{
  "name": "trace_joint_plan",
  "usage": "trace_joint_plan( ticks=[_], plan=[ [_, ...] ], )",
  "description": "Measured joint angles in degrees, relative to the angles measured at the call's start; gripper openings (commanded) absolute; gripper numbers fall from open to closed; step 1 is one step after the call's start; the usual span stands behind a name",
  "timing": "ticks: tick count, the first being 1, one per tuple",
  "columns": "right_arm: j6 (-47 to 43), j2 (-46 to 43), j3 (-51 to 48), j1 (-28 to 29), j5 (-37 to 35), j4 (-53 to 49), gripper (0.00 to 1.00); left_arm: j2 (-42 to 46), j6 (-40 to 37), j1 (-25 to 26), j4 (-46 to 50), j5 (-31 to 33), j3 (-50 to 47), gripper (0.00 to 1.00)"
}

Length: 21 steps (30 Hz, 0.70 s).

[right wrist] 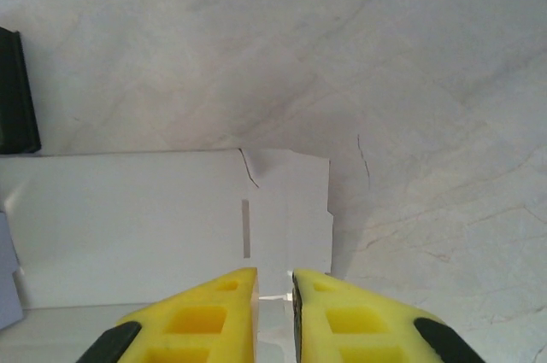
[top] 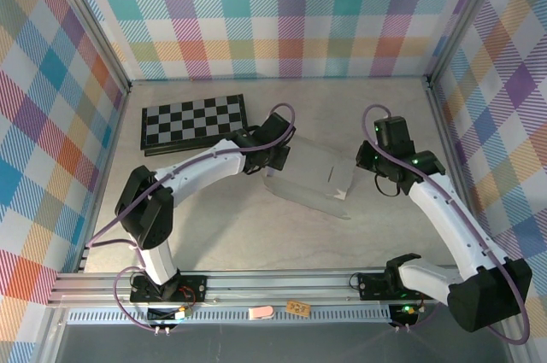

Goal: Fold the paper box

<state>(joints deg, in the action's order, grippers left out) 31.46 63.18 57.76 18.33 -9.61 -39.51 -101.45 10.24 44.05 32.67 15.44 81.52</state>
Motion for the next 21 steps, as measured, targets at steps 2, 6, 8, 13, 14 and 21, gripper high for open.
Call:
trace_joint_plan(
  ticks=[2, 6, 8, 13, 14, 21],
  plan=[
    [0.4, 0.4, -0.8, 0.0, 0.9, 0.0, 0.25, -0.7, 0.8, -0.2, -1.0, -1.2, -1.7, 0.0],
    [0.7, 3.8, -1.0, 0.0, 4.6, 0.9, 0.3, -3.2, 2.8, -0.5, -2.9, -4.0, -5.7, 0.0],
    [0.7, 7.3, -0.9, 0.0, 7.6, 1.7, 0.31, -4.7, 4.0, -0.7, -3.5, -5.6, -7.4, 0.0],
    [1.2, 17.7, 0.0, 0.9, 12.8, 3.3, 0.31, -7.2, 6.7, -0.8, -5.7, -7.9, -8.6, 0.0],
    [1.4, 20.0, 0.7, 1.6, 13.5, 3.4, 0.31, -7.2, 7.1, -0.9, -5.9, -8.4, -8.6, 0.0],
    [4.0, 32.1, 6.6, 7.0, 16.5, 4.4, 0.27, -7.6, 9.8, -2.2, -6.1, -11.4, -8.1, 0.0]
  ],
)
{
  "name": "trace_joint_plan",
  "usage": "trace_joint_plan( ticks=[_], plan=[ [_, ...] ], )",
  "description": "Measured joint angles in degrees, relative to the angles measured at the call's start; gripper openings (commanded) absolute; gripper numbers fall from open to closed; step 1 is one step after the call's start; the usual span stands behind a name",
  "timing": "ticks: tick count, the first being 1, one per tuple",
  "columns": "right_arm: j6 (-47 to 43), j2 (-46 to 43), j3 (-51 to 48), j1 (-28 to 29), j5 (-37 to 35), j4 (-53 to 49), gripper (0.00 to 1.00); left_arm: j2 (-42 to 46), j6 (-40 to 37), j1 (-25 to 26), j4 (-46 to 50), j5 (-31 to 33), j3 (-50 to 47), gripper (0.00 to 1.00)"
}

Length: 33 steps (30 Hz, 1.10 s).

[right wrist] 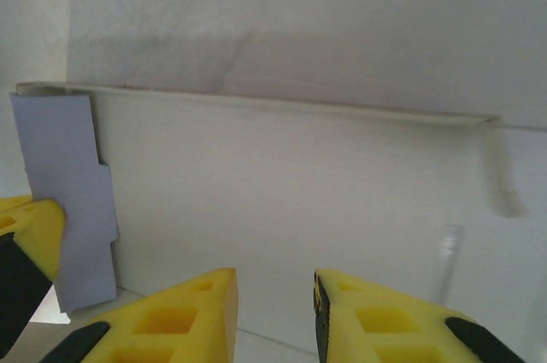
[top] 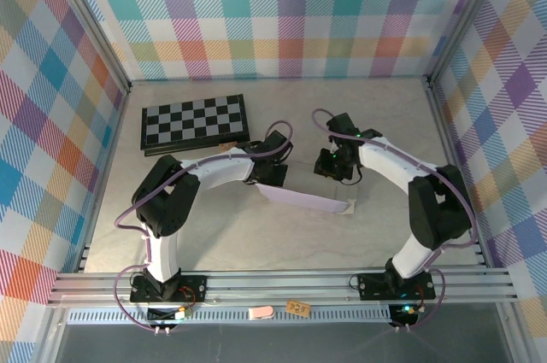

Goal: Fold the paper box

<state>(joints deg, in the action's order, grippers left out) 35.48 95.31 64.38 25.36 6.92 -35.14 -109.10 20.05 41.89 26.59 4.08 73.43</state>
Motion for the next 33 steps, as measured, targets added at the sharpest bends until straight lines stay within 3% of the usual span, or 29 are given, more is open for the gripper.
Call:
trace_joint_plan(
  ticks=[5, 13, 27, 33],
  plan=[
    [1.4, 2.3, 0.0, 1.1, 1.1, -0.1, 0.23, -0.6, 1.0, -1.0, 0.7, -3.0, 1.1, 0.01],
    [1.2, 3.9, -1.6, 1.2, 1.3, -0.5, 0.23, -1.2, 3.4, -1.2, 2.4, -5.7, 2.3, 0.22],
    [-0.9, 1.9, -9.4, 5.2, -5.3, 3.4, 0.2, -4.9, 5.3, -2.1, 7.6, -12.8, 6.4, 0.42],
    [-0.8, 1.7, -9.5, 5.5, -6.1, 3.5, 0.19, -5.1, 4.6, -4.1, 5.8, -19.2, 5.5, 0.43]
  ],
)
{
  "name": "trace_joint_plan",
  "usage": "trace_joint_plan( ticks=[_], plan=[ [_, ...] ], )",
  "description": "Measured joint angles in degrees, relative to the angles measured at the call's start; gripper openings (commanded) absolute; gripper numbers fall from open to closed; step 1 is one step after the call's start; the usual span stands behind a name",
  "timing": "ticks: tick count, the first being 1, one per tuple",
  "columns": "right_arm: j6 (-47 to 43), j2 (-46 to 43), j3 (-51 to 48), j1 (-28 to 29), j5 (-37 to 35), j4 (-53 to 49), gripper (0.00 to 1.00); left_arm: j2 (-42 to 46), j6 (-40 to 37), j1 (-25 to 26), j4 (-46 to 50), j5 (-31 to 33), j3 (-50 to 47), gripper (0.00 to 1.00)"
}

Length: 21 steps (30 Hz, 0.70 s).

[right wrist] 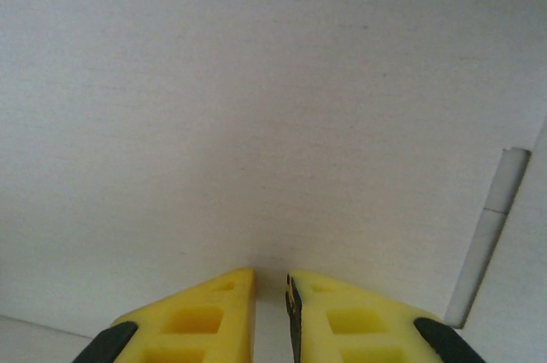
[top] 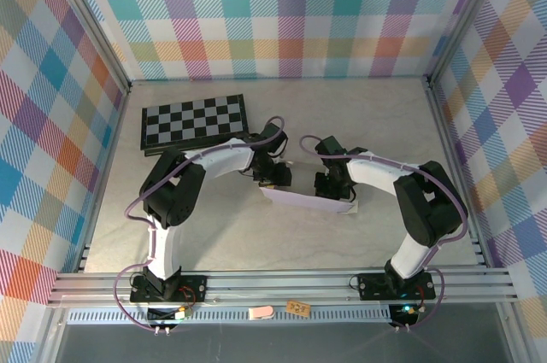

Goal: Fold the paper box

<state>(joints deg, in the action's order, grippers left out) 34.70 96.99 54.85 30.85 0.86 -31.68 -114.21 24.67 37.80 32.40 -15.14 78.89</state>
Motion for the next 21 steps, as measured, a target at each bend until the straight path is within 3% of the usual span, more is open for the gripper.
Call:
trace_joint_plan(
  ticks=[6, 13, 21],
  plan=[
    [0.0, 0.0, 0.0, 0.2, -0.2, 0.0, 0.18, -1.6, -2.9, -0.4, 2.0, -0.3, 1.3, 0.29],
    [0.0, -0.1, 0.0, 0.4, -0.5, 0.0, 0.16, -2.3, -5.2, 1.5, 6.1, 6.4, 3.8, 0.0],
    [0.7, -1.9, -0.7, 0.7, -1.6, -0.9, 0.19, -2.4, -4.9, 5.8, 9.2, 19.7, 5.6, 0.0]
  ],
)
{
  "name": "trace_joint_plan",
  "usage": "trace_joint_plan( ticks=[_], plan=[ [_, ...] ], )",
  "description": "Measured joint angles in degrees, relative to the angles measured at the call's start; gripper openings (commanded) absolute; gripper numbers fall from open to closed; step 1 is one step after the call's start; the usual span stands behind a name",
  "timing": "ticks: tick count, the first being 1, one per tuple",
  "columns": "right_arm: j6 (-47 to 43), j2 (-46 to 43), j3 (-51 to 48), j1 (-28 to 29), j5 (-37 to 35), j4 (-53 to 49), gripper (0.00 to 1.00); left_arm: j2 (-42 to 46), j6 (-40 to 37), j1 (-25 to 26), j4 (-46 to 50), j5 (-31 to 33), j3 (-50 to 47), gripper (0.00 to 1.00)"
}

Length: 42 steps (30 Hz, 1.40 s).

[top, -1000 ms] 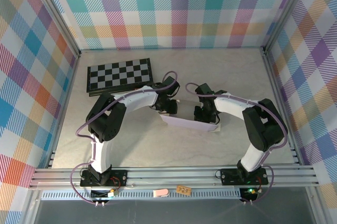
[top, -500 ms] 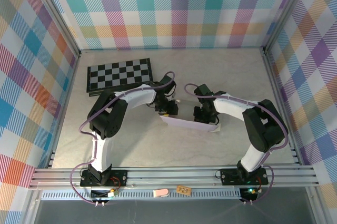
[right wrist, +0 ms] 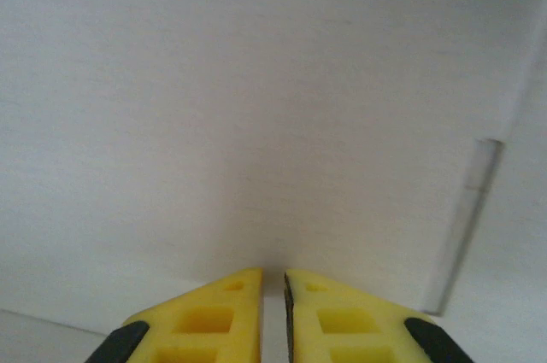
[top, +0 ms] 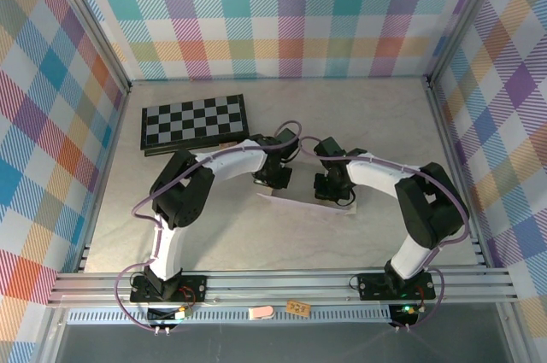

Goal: Fold the paper box

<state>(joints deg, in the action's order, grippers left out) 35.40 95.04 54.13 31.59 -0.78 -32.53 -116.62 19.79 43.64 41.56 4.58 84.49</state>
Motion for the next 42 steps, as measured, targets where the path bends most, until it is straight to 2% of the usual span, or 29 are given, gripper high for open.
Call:
trace_joint_plan(
  ticks=[5, 8, 12, 22, 36, 42],
  plan=[
    [1.4, -8.0, -0.6, 0.0, -2.6, -3.2, 0.3, 5.5, -1.0, 0.5, -2.3, 5.7, -4.9, 0.0],
    [1.9, -14.9, -0.2, 0.0, -4.0, -4.2, 0.32, 10.2, -2.9, 0.5, -5.7, 7.8, -8.0, 0.0],
    [3.0, -19.2, 0.0, 0.0, -3.5, -4.4, 0.32, 12.7, -4.8, 0.4, -9.4, 8.7, -10.0, 0.0],
    [4.5, -21.2, -4.7, 0.8, -0.1, -0.9, 0.33, 12.4, -7.3, -0.7, -13.0, 9.6, -10.8, 0.0],
    [4.7, -21.6, -5.7, 0.8, -0.1, -0.2, 0.33, 11.1, -7.4, -0.6, -14.3, 13.6, -12.0, 0.0],
    [4.9, -21.6, -5.7, 0.8, -0.1, 0.0, 0.33, 7.6, -5.7, -0.7, -14.7, 13.8, -11.9, 0.0]
  ],
)
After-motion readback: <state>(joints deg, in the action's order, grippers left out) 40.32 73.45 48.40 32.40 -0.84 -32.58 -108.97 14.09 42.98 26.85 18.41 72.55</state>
